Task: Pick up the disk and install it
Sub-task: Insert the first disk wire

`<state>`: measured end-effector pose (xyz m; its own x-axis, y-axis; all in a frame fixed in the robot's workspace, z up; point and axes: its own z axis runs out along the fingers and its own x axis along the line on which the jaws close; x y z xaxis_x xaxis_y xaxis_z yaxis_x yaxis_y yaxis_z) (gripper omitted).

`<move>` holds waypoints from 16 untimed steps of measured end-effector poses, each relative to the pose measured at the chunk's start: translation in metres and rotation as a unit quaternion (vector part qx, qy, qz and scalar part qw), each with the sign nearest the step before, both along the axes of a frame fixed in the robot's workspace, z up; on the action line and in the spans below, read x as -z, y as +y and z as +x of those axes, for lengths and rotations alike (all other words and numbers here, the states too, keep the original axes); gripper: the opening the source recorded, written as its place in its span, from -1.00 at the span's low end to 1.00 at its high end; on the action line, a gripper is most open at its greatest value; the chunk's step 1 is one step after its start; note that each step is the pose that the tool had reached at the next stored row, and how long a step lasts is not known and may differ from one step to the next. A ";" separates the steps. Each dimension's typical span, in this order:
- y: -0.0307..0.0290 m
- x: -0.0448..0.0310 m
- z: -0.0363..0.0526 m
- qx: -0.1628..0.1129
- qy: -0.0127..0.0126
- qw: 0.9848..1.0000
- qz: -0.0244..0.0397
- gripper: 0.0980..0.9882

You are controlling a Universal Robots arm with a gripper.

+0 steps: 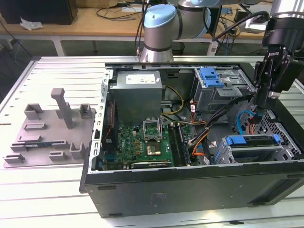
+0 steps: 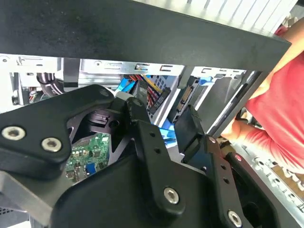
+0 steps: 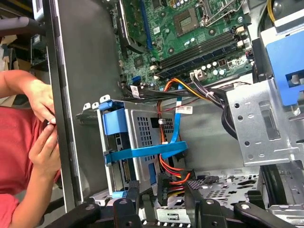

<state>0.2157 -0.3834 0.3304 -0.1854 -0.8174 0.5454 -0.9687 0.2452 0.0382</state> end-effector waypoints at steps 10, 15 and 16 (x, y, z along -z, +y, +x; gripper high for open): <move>0.0002 0.0000 0.0005 0.000 0.004 1.000 -0.020 -0.27; 0.0005 0.0004 0.0005 0.000 0.004 1.000 -0.021 -0.44; 0.0007 0.0011 0.0005 0.000 0.004 1.000 -0.021 -0.44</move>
<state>0.2162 -0.3827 0.3292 -0.1810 -0.7938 0.5806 -0.9684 0.2469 0.0357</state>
